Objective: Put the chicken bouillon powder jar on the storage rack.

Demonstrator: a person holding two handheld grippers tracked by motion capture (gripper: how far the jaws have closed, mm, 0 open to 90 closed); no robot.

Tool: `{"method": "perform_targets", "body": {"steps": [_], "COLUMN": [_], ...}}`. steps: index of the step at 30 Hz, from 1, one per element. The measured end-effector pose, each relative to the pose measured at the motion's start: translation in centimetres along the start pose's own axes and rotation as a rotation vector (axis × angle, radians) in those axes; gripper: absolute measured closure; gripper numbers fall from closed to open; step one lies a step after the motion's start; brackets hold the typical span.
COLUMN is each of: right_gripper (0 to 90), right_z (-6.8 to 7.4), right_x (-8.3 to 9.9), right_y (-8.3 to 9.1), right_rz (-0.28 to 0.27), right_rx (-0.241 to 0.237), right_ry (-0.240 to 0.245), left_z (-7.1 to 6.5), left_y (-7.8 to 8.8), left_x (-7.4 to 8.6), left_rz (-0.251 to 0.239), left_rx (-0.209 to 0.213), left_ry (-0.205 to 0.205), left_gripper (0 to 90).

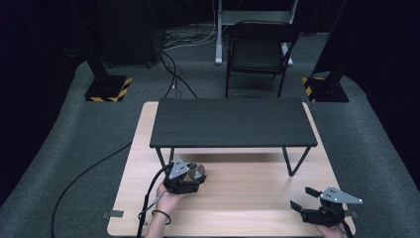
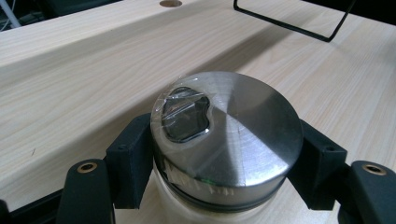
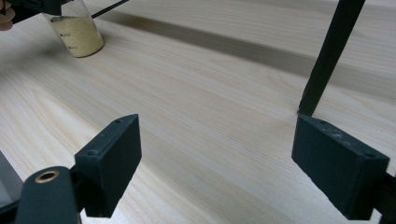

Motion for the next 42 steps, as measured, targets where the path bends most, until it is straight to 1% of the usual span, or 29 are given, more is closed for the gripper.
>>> {"method": "perform_targets", "body": {"steps": [2,4,5,7,8,10,12,13,15,17,19,21,24,27,30,32,34,36,37,39,42], "right_gripper": [15.0,15.1,15.0,15.1,15.1,15.1,15.1,15.1,15.1,15.1,15.1,15.1,15.1,15.1,15.1,15.1,15.1,15.1,15.1,15.1,15.1], "right_z": [0.0,0.0,0.0,0.0,0.0,0.0,0.0,0.0,0.0,0.0,0.0,0.0,0.0,0.0,0.0,0.0,0.0,-0.1,-0.1,-0.1,-0.1], "right_x": [0.0,0.0,0.0,0.0,0.0,0.0,0.0,0.0,0.0,0.0,0.0,0.0,0.0,0.0,0.0,0.0,0.0,0.0,0.0,0.0,0.0], "right_y": [0.0,0.0,0.0,0.0,0.0,0.0,0.0,0.0,0.0,0.0,0.0,-0.1,-0.1,-0.1,0.0,0.0,0.0,-0.1,-0.1,-0.1,0.0], "right_rz": [-0.002,-0.003,-0.003,-0.002,-0.002,-0.002,-0.002,-0.002,-0.003,-0.003,-0.004,-0.003,-0.001,-0.002,-0.001,-0.002,-0.002,-0.002,-0.001,-0.002,-0.004], "right_rx": [0.001,0.001,0.001,-0.001,0.0,-0.002,-0.001,-0.002,-0.001,-0.001,-0.001,-0.001,0.0,0.0,0.0,0.0,-0.001,-0.003,-0.003,-0.004,-0.004], "right_ry": [0.0,-0.002,-0.002,-0.002,0.001,0.0,0.004,0.003,0.003,0.002,0.002,0.003,0.004,0.002,0.0,0.0,-0.001,-0.002,-0.002,-0.003,-0.006], "left_z": [-0.2,-0.6,-0.6,-0.8,-0.9,-1.3,-1.6,-1.8,-2.1,-2.6,-3.1,-3.4,-3.7,-4.0,-4.1,-4.0,-3.7,-3.3,-3.0,-2.4,-1.7], "left_y": [0.1,0.3,0.5,0.9,1.1,1.4,1.7,1.8,2.1,2.4,2.9,3.4,4.0,4.5,4.6,4.5,4.2,3.5,3.1,1.8,-0.4], "left_x": [-0.1,-0.2,-0.3,-0.5,-0.8,-1.5,-2.0,-2.3,-3.1,-4.4,-5.8,-7.5,-10.4,-13.6,-16.7,-18.3,-19.7,-20.9,-21.3,-21.8,-22.1], "left_rz": [0.007,0.006,0.003,-0.023,-0.028,-0.028,-0.035,-0.039,-0.045,-0.049,-0.063,-0.084,-0.108,-0.131,-0.147,-0.161,-0.173,-0.178,-0.181,-0.176,-0.143], "left_rx": [0.001,0.0,0.006,0.008,0.016,0.026,0.038,0.04,0.059,0.077,0.094,0.114,0.148,0.167,0.174,0.177,0.176,0.158,0.149,0.128,0.095], "left_ry": [0.004,-0.007,-0.008,0.006,0.011,-0.013,-0.02,-0.015,-0.012,-0.03,-0.046,-0.045,-0.048,-0.07,-0.092,-0.093,-0.097,-0.103,-0.098,-0.083,-0.079], "left_gripper": [32.4,32.5,32.5,32.5,32.5,32.6,32.5,32.6,32.5,32.6,32.6,32.6,32.6,32.6,32.5,32.5,32.6,32.5,32.5,32.5,32.5]}}
Point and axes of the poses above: each handheld gripper's, and its own axes: y roughly backward along the jaws, x roughly out of its underside, z roughly to its left, the point moved 6 cm from there along -y, roughly forward along the jaws, and after that the axes turned 10 degrees about -z, right-handed, at the moved point
